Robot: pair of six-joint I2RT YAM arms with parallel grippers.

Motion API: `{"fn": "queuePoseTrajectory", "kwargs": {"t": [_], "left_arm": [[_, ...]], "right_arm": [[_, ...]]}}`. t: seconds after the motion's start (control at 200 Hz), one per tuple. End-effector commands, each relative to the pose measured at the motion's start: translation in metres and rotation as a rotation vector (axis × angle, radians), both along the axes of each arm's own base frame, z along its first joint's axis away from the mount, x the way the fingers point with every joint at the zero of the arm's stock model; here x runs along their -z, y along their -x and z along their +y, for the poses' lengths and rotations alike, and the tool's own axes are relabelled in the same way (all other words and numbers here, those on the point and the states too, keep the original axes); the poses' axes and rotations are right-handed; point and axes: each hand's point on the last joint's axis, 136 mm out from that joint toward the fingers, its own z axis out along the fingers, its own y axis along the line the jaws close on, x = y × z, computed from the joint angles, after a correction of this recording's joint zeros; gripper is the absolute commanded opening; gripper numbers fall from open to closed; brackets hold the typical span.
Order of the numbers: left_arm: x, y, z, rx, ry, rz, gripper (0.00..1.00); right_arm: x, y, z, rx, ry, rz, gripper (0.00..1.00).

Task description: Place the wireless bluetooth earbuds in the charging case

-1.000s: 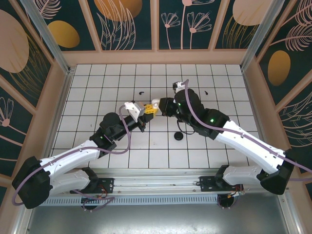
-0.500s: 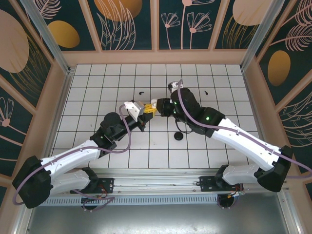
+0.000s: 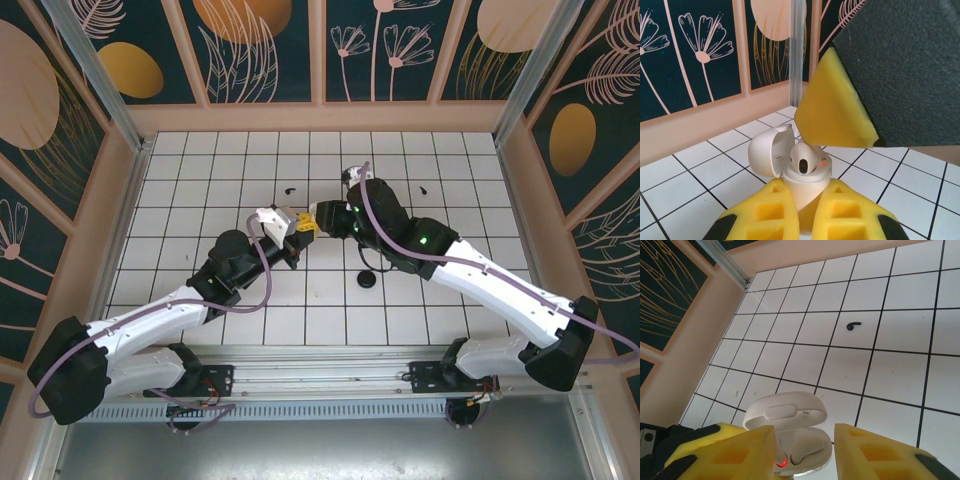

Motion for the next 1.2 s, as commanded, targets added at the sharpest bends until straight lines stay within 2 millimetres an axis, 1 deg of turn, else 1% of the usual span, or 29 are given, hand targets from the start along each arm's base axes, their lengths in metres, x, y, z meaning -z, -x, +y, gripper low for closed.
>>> {"fn": "queuePoseTrajectory", "kwargs": {"t": [0.0,0.095,0.185,0.25,0.315,0.385,0.49,0.591,0.681,0.776,0.831,0.916,0.981,1.101,1.196], "left_arm": [[-0.019,0.004,-0.003,0.022,0.054,-0.042,0.00],[-0.019,0.005,-0.002,0.023,0.056,-0.036,0.00],[-0.021,0.009,-0.001,0.034,0.067,-0.028,0.00],[-0.023,0.013,-0.001,0.049,0.076,-0.022,0.00],[-0.026,0.018,0.000,0.071,0.089,-0.012,0.00],[-0.028,0.025,-0.001,0.104,0.087,-0.008,0.00],[-0.034,0.039,0.002,0.153,0.090,-0.010,0.00],[-0.046,0.056,0.005,0.217,0.129,-0.025,0.00],[-0.058,0.069,0.005,0.282,0.166,-0.035,0.00],[-0.067,0.081,0.003,0.348,0.193,-0.035,0.00],[-0.069,0.085,-0.001,0.386,0.191,-0.032,0.00],[-0.072,0.088,-0.004,0.413,0.190,-0.029,0.00],[-0.073,0.086,-0.004,0.409,0.188,-0.029,0.00],[-0.071,0.081,-0.004,0.383,0.188,-0.018,0.00],[-0.069,0.078,-0.007,0.377,0.175,0.000,0.00]], "right_arm": [[-0.033,0.007,-0.002,-0.015,-0.059,-0.034,0.38],[-0.051,0.007,-0.009,0.000,-0.078,-0.066,0.38],[-0.067,0.006,-0.022,0.026,-0.105,-0.095,0.40],[-0.075,0.004,-0.032,0.038,-0.131,-0.103,0.41],[-0.079,0.002,-0.042,0.033,-0.169,-0.091,0.43],[-0.079,-0.003,-0.050,0.014,-0.220,-0.065,0.44],[-0.077,-0.001,-0.055,-0.070,-0.319,-0.013,0.48],[-0.074,0.006,-0.050,-0.172,-0.385,0.029,0.49],[-0.071,0.014,-0.039,-0.278,-0.429,0.071,0.49],[-0.063,0.021,-0.024,-0.378,-0.467,0.137,0.44],[-0.057,0.023,-0.017,-0.414,-0.478,0.181,0.41],[-0.048,0.023,-0.009,-0.447,-0.488,0.243,0.37],[-0.046,0.026,-0.005,-0.472,-0.498,0.271,0.34],[-0.043,0.030,-0.003,-0.490,-0.507,0.302,0.32],[-0.034,0.034,0.000,-0.490,-0.491,0.339,0.32]]}}
